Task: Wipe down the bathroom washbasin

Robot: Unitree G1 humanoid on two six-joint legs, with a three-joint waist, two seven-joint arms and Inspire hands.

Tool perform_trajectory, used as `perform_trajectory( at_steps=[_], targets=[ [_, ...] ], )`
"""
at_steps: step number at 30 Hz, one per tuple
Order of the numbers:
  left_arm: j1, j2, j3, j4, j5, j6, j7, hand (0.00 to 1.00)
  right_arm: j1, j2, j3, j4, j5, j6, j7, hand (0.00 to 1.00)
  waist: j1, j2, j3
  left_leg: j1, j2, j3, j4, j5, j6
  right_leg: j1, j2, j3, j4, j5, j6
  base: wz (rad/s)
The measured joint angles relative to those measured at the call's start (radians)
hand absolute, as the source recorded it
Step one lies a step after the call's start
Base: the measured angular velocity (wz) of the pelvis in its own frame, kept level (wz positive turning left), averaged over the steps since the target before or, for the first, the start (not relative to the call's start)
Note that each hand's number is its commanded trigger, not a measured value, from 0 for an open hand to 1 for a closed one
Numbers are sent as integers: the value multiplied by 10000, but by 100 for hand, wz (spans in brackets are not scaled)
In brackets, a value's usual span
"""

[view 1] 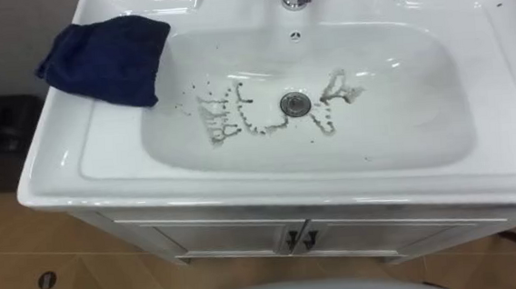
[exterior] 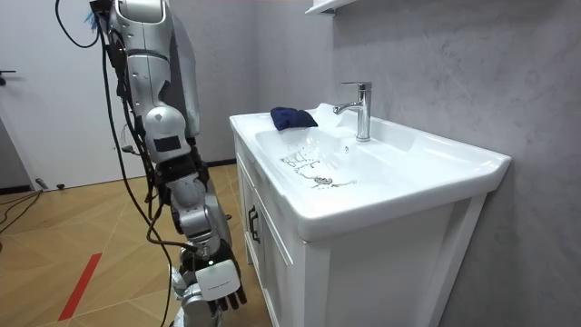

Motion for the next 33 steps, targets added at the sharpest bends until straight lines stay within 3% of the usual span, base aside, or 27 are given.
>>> perform_trajectory(
  at_steps=[10, 19, 22, 25, 29, 33],
  targets=[
    [-41, -15, 11, -8, 55, -13, 641, 0, -221, -28, 190, 284, 51, 3, 16, 0, 9, 4, 45, -38, -21, -163, 8, 2, -4, 51, -11, -198, -11, 1, 2, 4],
    [257, -4, 234, 6, 17, 18, 1067, 0, -235, -68, 212, 295, -331, 13, 11, 0, 312, 9, 42, -70, -64, -430, 153, 3, -5, 141, -51, -472, -31, 1, 2, 9],
    [354, -9, 323, -2, -47, 58, 1232, 0, -179, -78, 293, 284, -339, 12, -15, 0, 484, 65, 1, -129, -106, -530, 148, 1, -1, 187, -70, -582, -148, 10, 17, 8],
    [467, -16, 732, -91, -482, 32, 1499, 0, -204, -88, 298, 323, -398, 9, -52, 0, 591, 81, -8, -178, -110, -583, 178, 1, -2, 188, -66, -602, -158, 13, 21, 6],
    [544, -18, 1784, -116, -987, -118, 1987, 0, -170, -78, 259, 422, -765, 0, -307, 0, 692, 89, -8, -174, -144, -824, 218, 4, -6, 298, -75, -761, -159, 11, 21, 15],
    [545, -18, 2821, -597, -1220, -309, 2765, 0, -277, -106, 135, 401, -1360, -17, -366, 0, 1039, 91, -14, -145, -145, -891, 200, 15, -23, 328, -78, -885, -146, 8, 23, 7]
  ],
)
